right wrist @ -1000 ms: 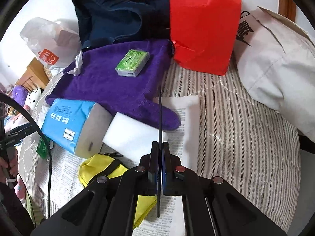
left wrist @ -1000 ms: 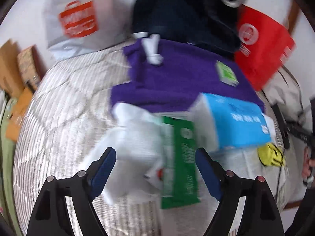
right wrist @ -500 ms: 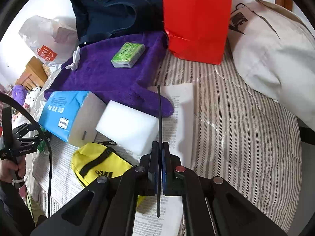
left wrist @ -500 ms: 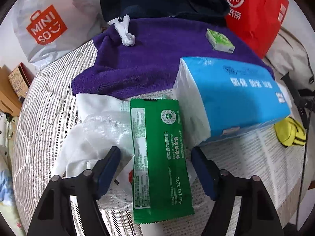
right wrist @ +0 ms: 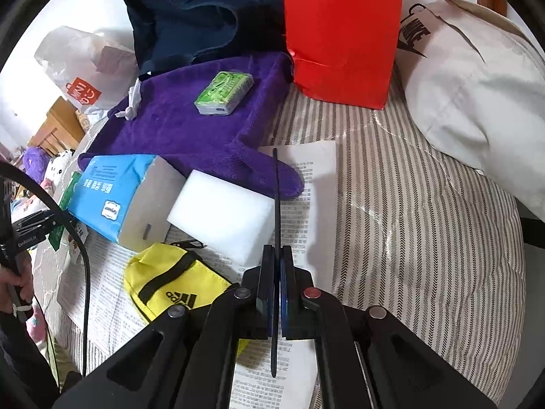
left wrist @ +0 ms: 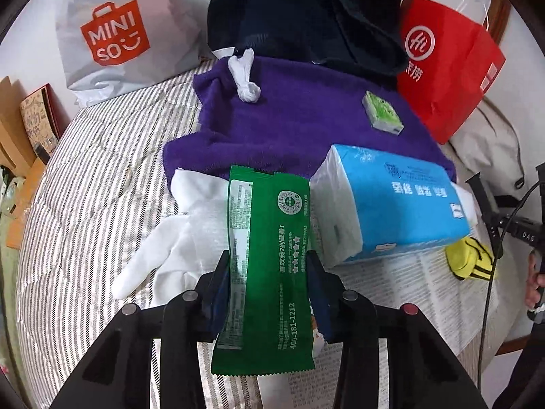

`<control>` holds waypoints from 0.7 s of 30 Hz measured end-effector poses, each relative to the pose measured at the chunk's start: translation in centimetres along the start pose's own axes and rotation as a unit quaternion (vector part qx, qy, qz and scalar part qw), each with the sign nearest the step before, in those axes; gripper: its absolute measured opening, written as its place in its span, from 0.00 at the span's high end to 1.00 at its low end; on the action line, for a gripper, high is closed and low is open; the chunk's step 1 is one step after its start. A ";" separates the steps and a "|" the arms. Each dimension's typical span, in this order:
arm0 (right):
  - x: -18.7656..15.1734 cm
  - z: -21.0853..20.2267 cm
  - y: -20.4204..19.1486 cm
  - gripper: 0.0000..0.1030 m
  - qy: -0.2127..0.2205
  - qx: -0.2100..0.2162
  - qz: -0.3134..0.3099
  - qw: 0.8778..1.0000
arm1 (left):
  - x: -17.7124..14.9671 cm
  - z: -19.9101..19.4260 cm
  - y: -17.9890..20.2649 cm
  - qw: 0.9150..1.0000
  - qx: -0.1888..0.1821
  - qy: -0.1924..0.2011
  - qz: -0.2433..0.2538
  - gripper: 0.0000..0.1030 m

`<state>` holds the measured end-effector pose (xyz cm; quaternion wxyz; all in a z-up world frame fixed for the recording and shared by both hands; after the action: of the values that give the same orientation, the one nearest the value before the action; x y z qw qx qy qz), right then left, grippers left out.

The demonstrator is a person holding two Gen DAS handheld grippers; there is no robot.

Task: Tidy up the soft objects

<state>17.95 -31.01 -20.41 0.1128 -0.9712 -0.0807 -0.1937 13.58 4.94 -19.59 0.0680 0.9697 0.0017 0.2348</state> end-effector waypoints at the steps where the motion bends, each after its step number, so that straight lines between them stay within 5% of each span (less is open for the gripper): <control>1: 0.0 -0.1 -0.1 0.97 0.001 0.001 -0.001 1.000 | 0.1 -0.2 0.0 1.000 -0.002 0.002 -0.001 0.62; 21: 3.3 -2.8 -4.0 0.97 0.035 0.026 -0.024 0.999 | 2.2 -3.2 -0.4 0.999 -0.023 0.033 -0.024 0.62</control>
<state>19.17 -27.47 -15.80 0.1359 -0.9583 -0.1050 -0.2282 14.09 5.82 -15.88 0.0960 0.9594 0.0214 0.2645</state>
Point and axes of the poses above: each gripper's, at about its wrist camera, not at the fingertips, and z roughly the way its jaws point, y to its right, x to its top, the point moved 9 cm from there along z, roughly the way its jaws point, and after that the axes turned 3 degrees about -y, right-handed, at the moved point
